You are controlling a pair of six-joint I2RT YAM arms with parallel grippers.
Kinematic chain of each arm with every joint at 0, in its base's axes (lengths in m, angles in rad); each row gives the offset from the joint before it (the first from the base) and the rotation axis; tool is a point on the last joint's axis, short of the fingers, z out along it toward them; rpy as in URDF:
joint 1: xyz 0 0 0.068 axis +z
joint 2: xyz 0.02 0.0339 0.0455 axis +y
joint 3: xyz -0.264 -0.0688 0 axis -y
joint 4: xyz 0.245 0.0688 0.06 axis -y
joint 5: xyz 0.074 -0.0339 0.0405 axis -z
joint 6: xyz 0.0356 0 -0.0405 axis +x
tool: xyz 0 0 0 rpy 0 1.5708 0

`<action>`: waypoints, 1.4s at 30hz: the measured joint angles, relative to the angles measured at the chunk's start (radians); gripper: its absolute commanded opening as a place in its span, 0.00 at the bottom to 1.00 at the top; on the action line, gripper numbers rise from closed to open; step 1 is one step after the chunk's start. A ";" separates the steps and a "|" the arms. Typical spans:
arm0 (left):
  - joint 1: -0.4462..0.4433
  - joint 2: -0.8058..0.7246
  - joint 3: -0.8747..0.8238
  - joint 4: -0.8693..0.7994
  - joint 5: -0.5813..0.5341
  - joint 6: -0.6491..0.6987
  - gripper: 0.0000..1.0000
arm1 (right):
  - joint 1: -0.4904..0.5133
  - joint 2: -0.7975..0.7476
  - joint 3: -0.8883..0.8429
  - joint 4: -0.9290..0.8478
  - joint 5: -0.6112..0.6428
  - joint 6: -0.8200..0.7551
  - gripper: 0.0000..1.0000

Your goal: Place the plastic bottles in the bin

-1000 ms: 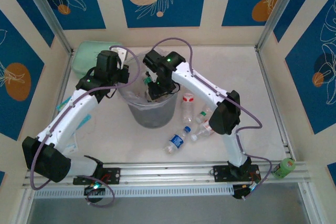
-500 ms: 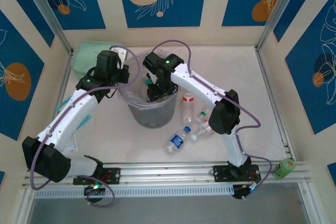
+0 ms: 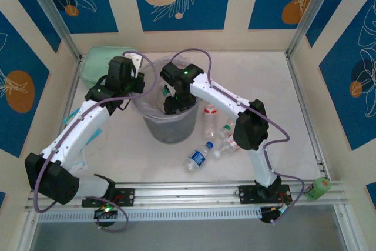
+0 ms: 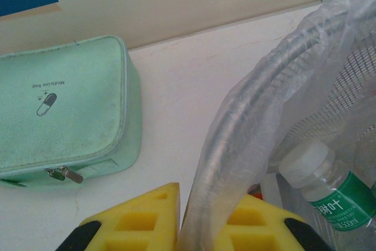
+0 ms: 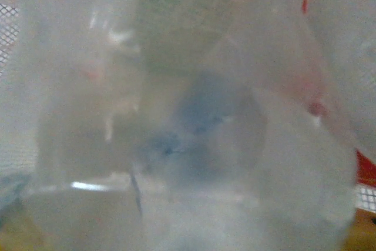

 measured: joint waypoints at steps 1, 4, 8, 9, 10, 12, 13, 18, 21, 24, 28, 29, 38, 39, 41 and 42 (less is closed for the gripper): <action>0.000 0.000 0.000 0.000 0.000 0.000 0.00 | 0.000 0.001 0.011 -0.013 0.008 -0.002 0.71; 0.000 0.000 0.000 0.000 -0.001 0.000 0.00 | 0.000 0.016 0.072 -0.071 0.023 0.002 0.76; 0.000 0.000 0.000 0.000 -0.001 0.000 0.00 | 0.000 0.027 0.177 -0.132 0.034 0.021 0.94; 0.000 0.000 0.000 0.000 0.000 0.000 0.00 | 0.000 0.027 0.206 -0.149 0.036 0.027 0.99; -0.002 0.000 0.000 0.000 0.001 -0.001 0.00 | 0.000 0.027 0.230 -0.151 0.034 0.026 0.99; -0.005 0.000 0.000 0.001 -0.001 0.000 0.00 | 0.003 0.027 0.279 -0.177 0.037 0.024 0.99; -0.005 0.000 0.000 0.002 -0.001 -0.001 0.00 | 0.004 0.027 0.297 -0.189 0.036 0.024 0.99; -0.007 0.000 0.000 0.002 -0.003 0.000 0.00 | 0.004 0.031 0.403 -0.246 0.039 0.023 0.99; -0.011 0.000 -0.001 0.003 -0.004 -0.001 0.00 | 0.003 0.031 0.478 -0.287 0.045 0.020 0.99; -0.011 0.000 -0.002 0.004 -0.005 -0.001 0.00 | 0.003 0.029 0.547 -0.314 0.048 0.020 0.99; -0.011 0.000 -0.002 0.004 -0.006 -0.001 0.00 | -0.009 0.010 0.581 -0.335 0.040 0.021 0.99; -0.011 0.000 -0.002 0.003 -0.006 -0.001 0.00 | -0.016 0.000 0.581 -0.336 0.032 0.021 0.99; -0.011 0.000 -0.002 0.004 -0.006 -0.001 0.00 | -0.090 -0.192 0.460 -0.253 -0.048 0.052 0.99; -0.011 0.000 -0.002 0.004 -0.006 -0.001 0.00 | -0.100 -0.216 0.446 -0.243 -0.053 0.059 0.99; -0.011 0.000 -0.002 0.004 -0.006 -0.001 0.00 | -0.119 -0.259 0.414 -0.227 -0.055 0.069 0.99; -0.011 0.000 -0.002 0.004 -0.006 -0.001 0.00 | -0.131 -0.285 0.383 -0.217 -0.057 0.074 0.99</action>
